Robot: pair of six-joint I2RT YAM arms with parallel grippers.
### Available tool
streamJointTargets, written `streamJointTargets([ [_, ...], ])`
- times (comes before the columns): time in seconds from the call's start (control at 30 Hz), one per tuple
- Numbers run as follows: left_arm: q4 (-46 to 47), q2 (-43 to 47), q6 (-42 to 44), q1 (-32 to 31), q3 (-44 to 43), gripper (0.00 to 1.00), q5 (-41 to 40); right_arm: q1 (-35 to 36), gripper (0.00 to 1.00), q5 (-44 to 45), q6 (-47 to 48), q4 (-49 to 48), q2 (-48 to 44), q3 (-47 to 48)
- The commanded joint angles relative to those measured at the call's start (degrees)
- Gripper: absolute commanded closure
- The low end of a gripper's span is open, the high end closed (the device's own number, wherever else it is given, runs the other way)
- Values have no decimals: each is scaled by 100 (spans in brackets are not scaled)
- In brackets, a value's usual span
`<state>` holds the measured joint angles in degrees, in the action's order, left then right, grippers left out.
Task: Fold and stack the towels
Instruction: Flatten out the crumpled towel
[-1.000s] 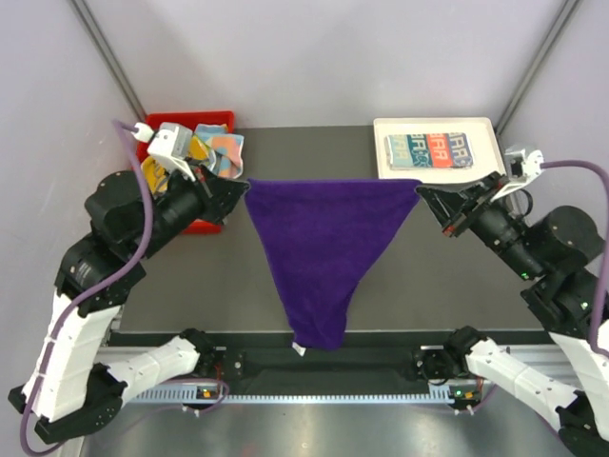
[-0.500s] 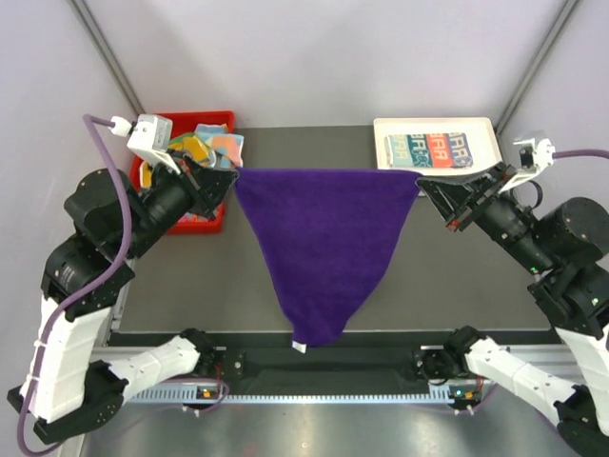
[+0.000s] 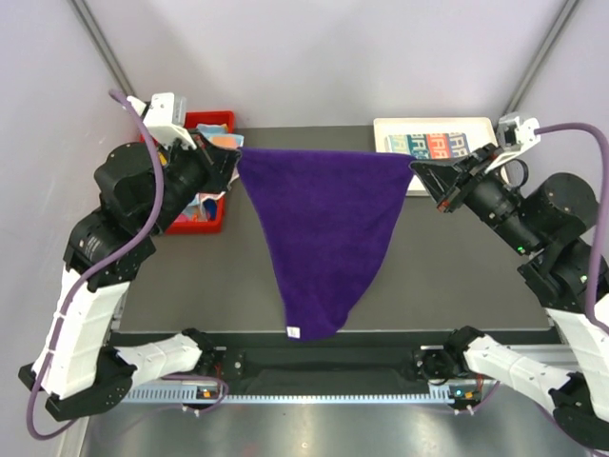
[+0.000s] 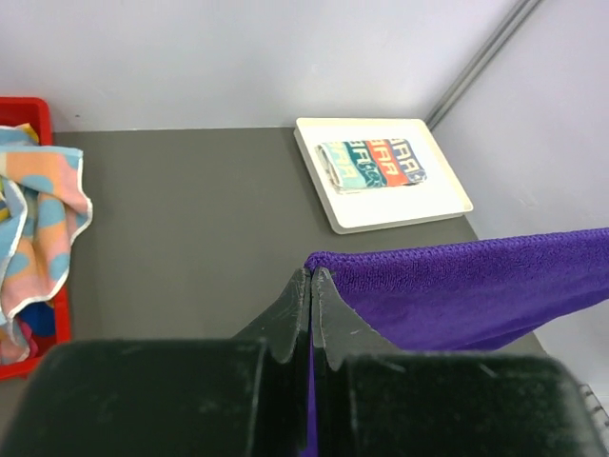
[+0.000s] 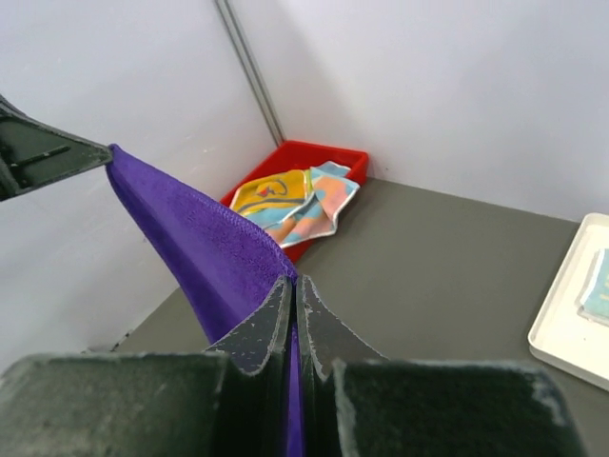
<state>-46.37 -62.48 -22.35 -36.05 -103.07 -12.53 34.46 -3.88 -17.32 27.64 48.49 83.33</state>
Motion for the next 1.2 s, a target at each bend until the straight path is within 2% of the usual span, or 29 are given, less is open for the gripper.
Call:
streamJointTargets([
  [0.0,427,227,90,11,-249,100,172,61,100,-147,28,-66,-146,430],
  [0.3,462,631,125,19,-161,100,401,61,100,-508,-289,-74,-481,474],
  [0.67,585,834,187,11,-170,100,120,61,100,-719,-430,-188,-402,623],
  [0.9,761,571,213,11,-117,100,-249,61,100,-238,-35,-356,-33,518],
  [1.17,1419,-53,521,19,234,100,-688,-52,100,537,799,-873,1091,395],
])
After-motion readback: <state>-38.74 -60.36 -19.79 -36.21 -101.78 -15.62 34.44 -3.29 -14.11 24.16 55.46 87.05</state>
